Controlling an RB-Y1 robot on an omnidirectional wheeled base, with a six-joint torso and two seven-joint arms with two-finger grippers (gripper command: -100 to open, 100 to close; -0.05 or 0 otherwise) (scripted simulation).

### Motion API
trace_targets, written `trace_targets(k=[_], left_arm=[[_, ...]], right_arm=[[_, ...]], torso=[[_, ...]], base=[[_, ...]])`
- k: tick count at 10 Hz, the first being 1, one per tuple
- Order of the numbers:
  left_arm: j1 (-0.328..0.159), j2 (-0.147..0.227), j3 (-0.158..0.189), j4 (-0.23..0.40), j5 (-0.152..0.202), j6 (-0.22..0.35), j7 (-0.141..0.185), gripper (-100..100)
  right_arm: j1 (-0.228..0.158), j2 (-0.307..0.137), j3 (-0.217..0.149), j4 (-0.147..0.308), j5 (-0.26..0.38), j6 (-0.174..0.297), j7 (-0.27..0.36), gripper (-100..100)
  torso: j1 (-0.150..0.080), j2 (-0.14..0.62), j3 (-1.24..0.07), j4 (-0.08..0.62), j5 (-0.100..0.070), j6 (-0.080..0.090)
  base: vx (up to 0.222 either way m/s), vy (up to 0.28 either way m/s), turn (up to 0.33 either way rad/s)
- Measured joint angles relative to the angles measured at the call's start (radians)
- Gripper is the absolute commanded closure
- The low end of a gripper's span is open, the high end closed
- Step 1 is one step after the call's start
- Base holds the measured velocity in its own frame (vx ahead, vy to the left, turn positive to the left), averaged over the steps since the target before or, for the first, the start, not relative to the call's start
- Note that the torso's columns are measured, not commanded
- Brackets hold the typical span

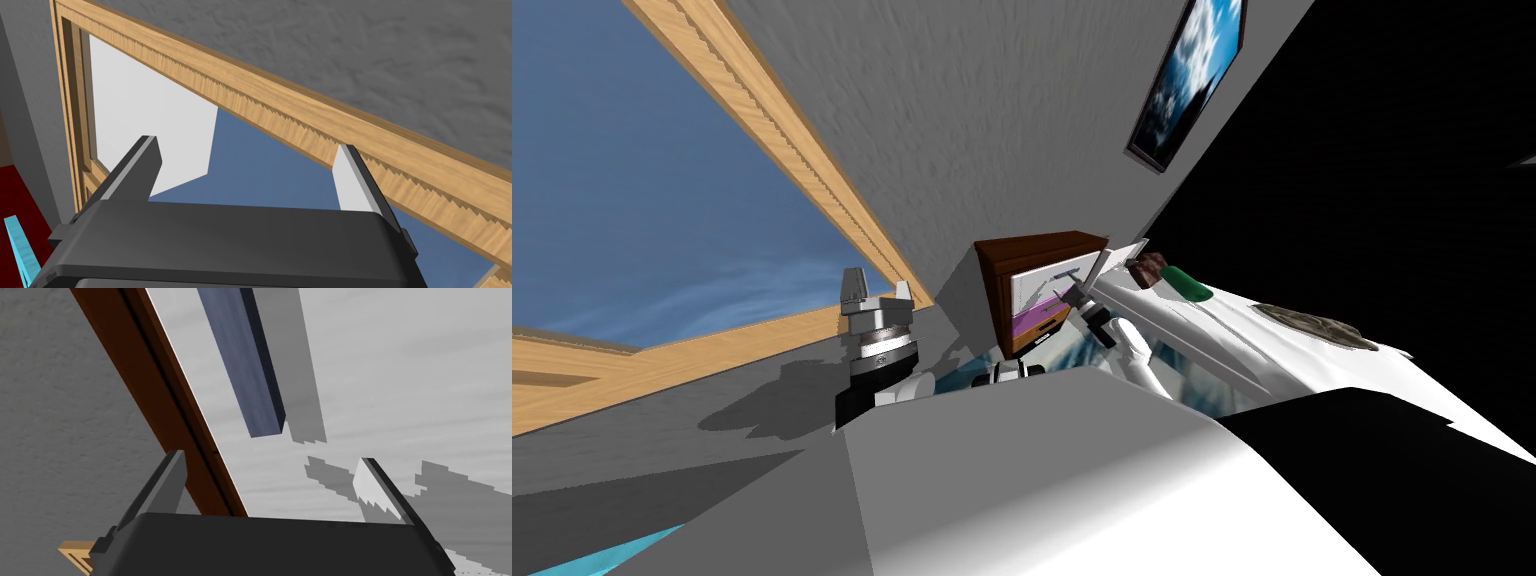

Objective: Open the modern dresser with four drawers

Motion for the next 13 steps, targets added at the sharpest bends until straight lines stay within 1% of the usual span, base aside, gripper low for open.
trace_targets(k=[3,6,7,8,9,10,11,13], left_arm=[[0.000,0.000,0.000,0.000,0.000,0.000,0.000,0],[0.000,0.000,0.000,0.000,0.000,0.000,0.000,0],[0.000,0.000,0.000,0.000,0.000,0.000,0.000,0],[0.000,0.000,0.000,0.000,0.000,0.000,0.000,0],[0.000,0.000,0.000,0.000,0.000,0.000,0.000,0],[0.000,0.000,0.000,0.000,0.000,0.000,0.000,0],[0.000,0.000,0.000,0.000,0.000,0.000,0.000,0],[0.000,0.000,0.000,0.000,0.000,0.000,0.000,0]], right_arm=[[-0.018,-0.035,-0.010,0.024,0.066,-0.001,0.077,-100],[-0.027,-0.063,-0.020,0.039,0.110,-0.006,0.134,-100],[-0.028,-0.064,-0.021,0.040,0.112,-0.006,0.138,-100],[-0.033,-0.083,-0.028,0.042,0.109,-0.005,0.123,-100],[-0.034,-0.086,-0.030,0.042,0.108,-0.004,0.118,100],[-0.034,-0.085,-0.029,0.042,0.108,-0.004,0.119,100],[-0.040,-0.090,-0.037,0.031,0.103,-0.004,0.117,100],[-0.035,-0.093,-0.039,0.028,0.099,-0.011,0.116,100]], torso=[[0.001,0.000,0.000,0.000,0.000,0.000],[0.000,0.000,0.000,0.000,0.000,0.000],[0.000,0.000,0.000,0.000,0.000,0.000],[0.004,-0.004,-0.002,-0.001,0.001,0.000],[0.001,-0.001,-0.001,-0.001,0.001,0.000],[-0.002,0.002,0.001,0.000,0.000,0.000],[-0.006,0.002,0.002,-0.005,-0.005,0.000],[-0.003,0.000,0.001,-0.004,-0.004,0.000]], base=[[0.004,0.022,0.017],[0.002,0.011,0.010],[0.073,0.074,0.023],[0.047,0.047,0.002],[0.007,0.008,0.000],[-0.058,-0.042,-0.079],[-0.149,-0.060,-0.030],[-0.166,-0.061,-0.043]])
